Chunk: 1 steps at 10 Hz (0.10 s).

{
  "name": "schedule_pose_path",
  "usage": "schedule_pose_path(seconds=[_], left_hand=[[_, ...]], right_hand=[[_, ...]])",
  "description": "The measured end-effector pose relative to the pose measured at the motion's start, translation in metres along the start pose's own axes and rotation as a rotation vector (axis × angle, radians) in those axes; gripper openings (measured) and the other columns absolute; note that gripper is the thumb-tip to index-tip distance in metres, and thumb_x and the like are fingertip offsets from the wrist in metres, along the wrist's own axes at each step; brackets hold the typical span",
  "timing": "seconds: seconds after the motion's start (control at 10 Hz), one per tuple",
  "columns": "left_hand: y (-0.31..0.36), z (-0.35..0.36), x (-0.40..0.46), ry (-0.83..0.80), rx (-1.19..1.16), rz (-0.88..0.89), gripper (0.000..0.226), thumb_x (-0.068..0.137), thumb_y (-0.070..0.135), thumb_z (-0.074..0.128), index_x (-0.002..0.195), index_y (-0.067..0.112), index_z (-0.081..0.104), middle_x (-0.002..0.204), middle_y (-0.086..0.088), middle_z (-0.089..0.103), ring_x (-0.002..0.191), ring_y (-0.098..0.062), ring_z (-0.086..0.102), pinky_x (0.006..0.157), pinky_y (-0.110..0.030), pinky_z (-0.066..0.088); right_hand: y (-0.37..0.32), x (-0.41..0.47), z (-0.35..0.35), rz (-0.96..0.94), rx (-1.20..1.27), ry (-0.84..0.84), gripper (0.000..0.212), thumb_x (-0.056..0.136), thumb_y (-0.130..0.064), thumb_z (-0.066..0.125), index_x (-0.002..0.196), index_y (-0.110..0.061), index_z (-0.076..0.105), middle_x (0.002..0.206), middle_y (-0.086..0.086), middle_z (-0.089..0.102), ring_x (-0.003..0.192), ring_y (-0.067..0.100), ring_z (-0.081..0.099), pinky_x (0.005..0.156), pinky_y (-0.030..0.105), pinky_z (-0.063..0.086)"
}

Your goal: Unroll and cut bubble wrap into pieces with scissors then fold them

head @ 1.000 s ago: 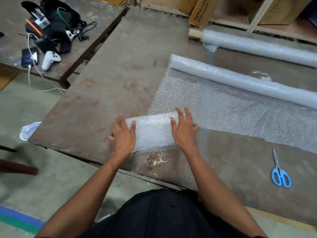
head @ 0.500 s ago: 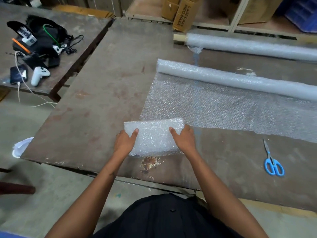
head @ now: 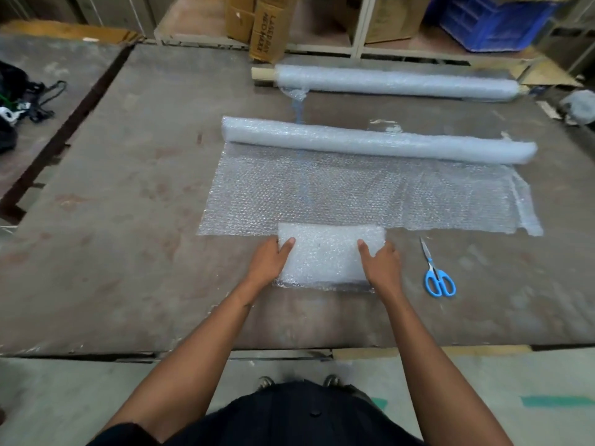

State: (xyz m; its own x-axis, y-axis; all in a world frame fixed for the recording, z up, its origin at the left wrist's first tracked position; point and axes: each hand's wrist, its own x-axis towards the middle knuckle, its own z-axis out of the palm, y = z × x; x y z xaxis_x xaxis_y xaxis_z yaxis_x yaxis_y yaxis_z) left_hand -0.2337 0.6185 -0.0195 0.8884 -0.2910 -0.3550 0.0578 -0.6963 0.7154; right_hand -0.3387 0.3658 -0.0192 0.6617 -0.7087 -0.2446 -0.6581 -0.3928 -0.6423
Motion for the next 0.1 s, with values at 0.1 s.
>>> schedule_pose_path(seconds=[0.1], left_hand=[[0.0204,0.0186,-0.0111,0.275,0.064,-0.003,0.07,0.107,0.055,0.05,0.152,0.001,0.044,0.149,-0.024,0.048,0.137,-0.04,0.049,0.109,-0.047,0.042]], right_hand=[[0.0075,-0.0026,-0.0131,-0.147,-0.125,0.106,0.101,0.095,-0.084,0.037,0.163,-0.01,0.028,0.163,0.023,0.035,0.151,0.043,0.034,0.122,0.061,0.026]])
